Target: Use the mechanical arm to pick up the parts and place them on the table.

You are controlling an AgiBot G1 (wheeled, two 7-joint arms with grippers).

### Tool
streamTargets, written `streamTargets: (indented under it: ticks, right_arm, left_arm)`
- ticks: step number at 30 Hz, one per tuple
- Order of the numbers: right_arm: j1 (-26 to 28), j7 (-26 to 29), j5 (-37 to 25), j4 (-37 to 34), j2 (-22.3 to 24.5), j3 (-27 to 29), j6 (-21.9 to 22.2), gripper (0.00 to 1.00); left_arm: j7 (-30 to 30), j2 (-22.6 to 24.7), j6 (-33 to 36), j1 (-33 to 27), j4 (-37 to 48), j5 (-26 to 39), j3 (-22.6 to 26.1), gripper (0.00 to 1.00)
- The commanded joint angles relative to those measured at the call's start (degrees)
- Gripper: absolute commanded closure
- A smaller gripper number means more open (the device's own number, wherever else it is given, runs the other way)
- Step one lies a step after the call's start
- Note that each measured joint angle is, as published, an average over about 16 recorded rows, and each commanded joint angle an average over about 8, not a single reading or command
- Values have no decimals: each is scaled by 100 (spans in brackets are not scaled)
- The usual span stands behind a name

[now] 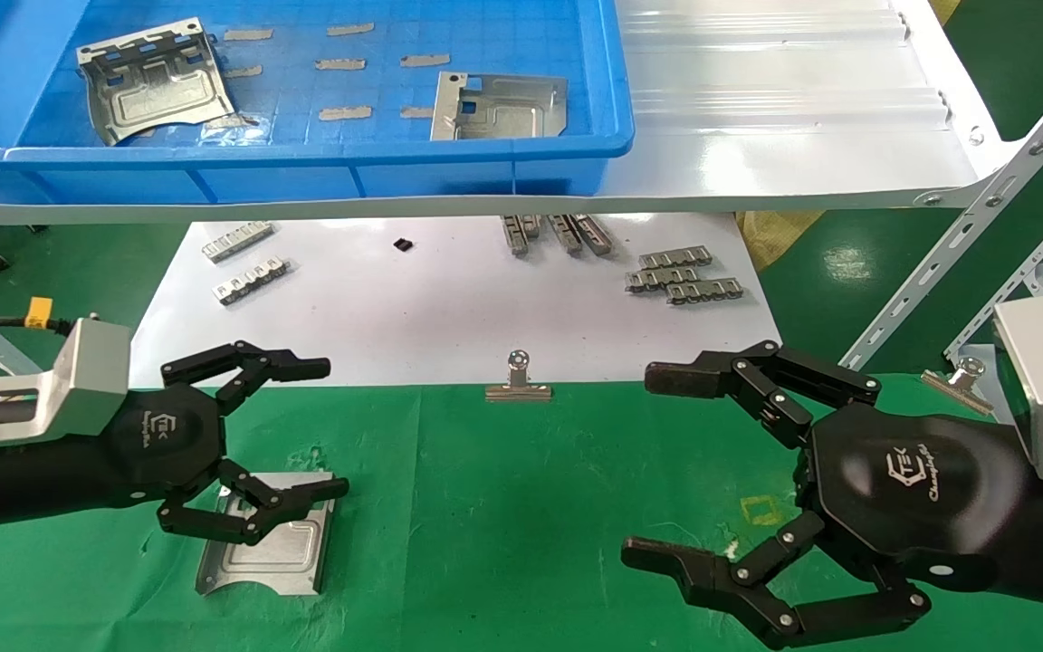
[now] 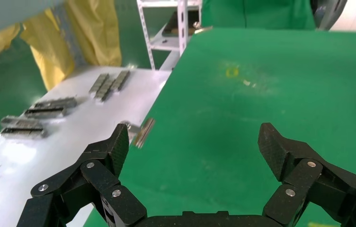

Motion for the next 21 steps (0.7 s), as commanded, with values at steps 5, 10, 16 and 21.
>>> streamTargets:
  ticks: [5,10,16,21]
  right_arm:
    - [0,0,0,0,0,0,0,0]
    - [0,0,0,0,0,0,0,0]
    - [0,0,0,0,0,0,0,0]
    - [0,0,0,0,0,0,0,0]
  left_arm:
    - [-434,-112,-61,306,-621,-139,-331,0]
    - [-799,-206,-112,563,-1144,-257,-610,0]
    - [-1234,-318,-172,870,-1767,-396,-943,0]
    - [-1595,-412,-223,1125,-2284,-512,-1219,0]
